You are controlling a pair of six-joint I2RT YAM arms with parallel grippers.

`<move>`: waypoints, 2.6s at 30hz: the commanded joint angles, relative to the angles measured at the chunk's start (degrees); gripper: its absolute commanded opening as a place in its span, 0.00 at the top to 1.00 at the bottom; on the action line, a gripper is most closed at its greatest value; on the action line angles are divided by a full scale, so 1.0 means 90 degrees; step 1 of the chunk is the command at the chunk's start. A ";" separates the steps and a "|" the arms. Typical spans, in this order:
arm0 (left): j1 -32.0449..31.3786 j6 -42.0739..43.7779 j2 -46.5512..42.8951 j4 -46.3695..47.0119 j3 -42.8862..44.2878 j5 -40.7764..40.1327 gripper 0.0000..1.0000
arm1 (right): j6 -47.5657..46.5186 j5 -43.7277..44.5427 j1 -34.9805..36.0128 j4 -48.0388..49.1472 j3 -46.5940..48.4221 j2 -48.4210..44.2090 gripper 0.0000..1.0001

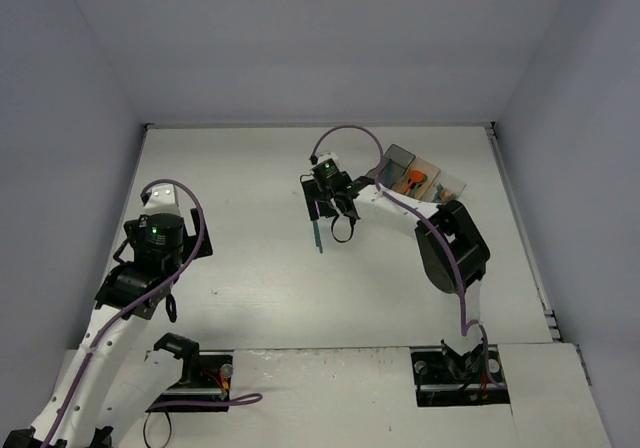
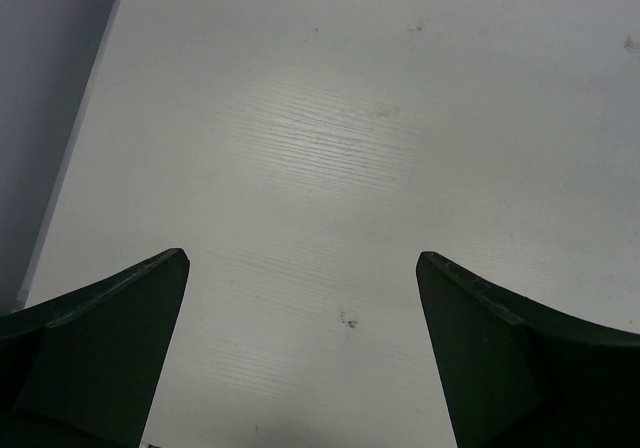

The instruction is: Sort the eating utensils into containers

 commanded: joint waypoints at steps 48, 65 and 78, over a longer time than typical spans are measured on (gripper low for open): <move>-0.0019 -0.0007 0.0020 0.0244 0.0079 -0.0012 0.03 | 0.0294 0.1096 0.0036 0.0557 -0.0637 0.0254 0.45; -0.0019 0.0002 0.0062 0.0248 0.0079 0.0008 0.03 | -0.0027 0.0685 0.0044 0.0557 -0.1102 -0.0141 0.57; -0.0019 0.0002 0.0116 0.0237 0.0076 0.0027 0.03 | 0.0448 0.0512 0.0295 0.0557 -0.1489 -0.0282 0.71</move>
